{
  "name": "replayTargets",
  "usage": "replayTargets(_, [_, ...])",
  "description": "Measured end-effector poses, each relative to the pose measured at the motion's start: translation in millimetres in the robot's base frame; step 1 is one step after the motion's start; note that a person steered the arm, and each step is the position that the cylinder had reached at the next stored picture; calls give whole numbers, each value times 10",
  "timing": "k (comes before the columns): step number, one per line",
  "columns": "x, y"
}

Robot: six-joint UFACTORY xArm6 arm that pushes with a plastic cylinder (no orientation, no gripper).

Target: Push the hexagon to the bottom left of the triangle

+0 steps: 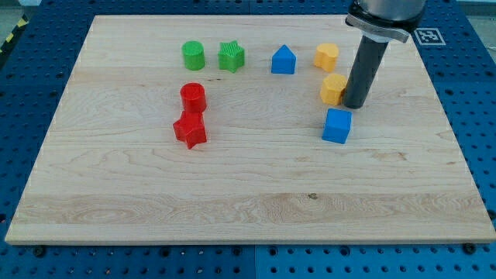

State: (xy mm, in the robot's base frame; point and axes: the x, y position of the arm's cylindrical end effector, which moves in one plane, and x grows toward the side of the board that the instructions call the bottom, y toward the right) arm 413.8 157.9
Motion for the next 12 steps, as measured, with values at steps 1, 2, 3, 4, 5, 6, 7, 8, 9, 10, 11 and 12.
replayTargets(1, [-122, 0])
replayTargets(2, [-319, 2])
replayTargets(3, [-331, 30])
replayTargets(4, [-514, 288])
replayTargets(5, [-526, 395])
replayTargets(6, [-526, 341])
replayTargets(7, [-527, 143])
replayTargets(8, [-527, -22])
replayTargets(9, [-527, -159])
replayTargets(10, [-518, -236])
replayTargets(11, [-512, -108])
replayTargets(12, [-384, -85])
